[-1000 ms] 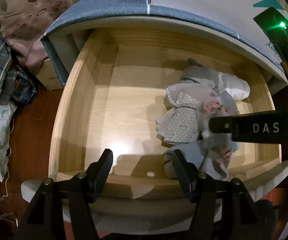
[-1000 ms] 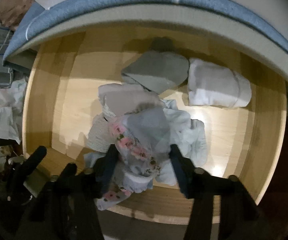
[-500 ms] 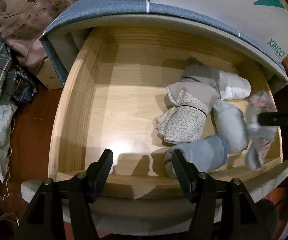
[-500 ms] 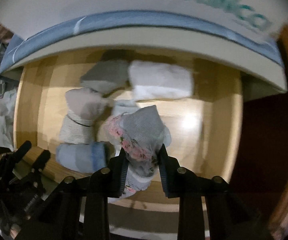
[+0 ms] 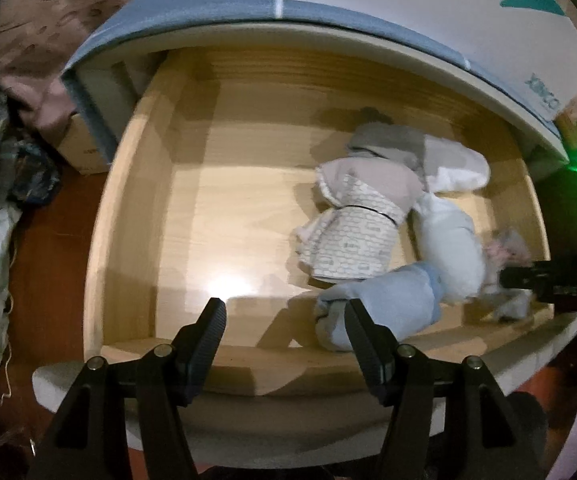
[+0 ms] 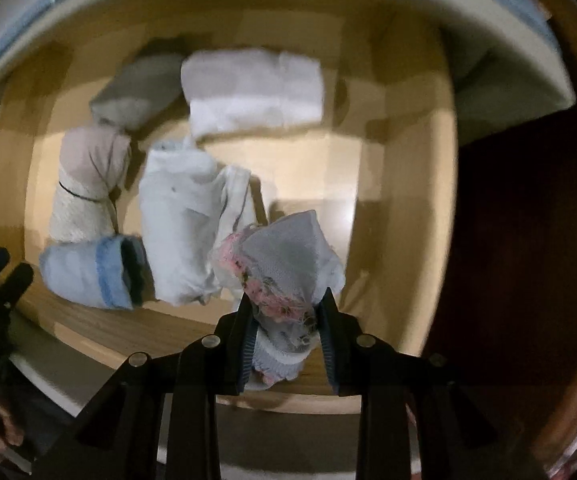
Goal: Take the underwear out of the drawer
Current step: 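Hold the pink floral garment with the right tool while the left tool lowers into the drawer, then grasp the light blue garment with the left tool while the right tool holds the pink floral garment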
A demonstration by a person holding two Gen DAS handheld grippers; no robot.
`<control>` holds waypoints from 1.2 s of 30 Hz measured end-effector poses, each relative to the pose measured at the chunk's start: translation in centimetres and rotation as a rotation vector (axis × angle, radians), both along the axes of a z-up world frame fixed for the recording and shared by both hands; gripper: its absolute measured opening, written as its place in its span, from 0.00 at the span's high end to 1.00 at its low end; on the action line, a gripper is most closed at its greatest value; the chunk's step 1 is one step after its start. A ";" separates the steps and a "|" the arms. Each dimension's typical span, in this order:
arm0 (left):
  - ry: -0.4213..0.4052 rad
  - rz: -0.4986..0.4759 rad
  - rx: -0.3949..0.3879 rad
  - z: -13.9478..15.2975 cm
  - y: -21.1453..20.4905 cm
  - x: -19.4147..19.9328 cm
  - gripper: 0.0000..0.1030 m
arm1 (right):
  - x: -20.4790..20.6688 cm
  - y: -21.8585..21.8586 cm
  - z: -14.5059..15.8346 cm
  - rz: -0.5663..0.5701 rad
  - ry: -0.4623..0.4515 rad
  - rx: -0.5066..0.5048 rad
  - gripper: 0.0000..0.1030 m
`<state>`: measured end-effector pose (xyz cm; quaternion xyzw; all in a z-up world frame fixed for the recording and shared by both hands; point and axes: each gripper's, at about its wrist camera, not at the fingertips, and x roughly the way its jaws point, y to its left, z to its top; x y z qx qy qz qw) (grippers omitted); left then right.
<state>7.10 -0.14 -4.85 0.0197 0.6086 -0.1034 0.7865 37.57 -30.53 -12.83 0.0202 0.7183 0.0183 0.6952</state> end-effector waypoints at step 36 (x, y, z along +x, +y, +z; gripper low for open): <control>0.256 -0.264 0.052 -2.6 -9.4 3.6 0.31 | -1.6 -4.1 -5.8 -0.140 0.045 0.134 0.68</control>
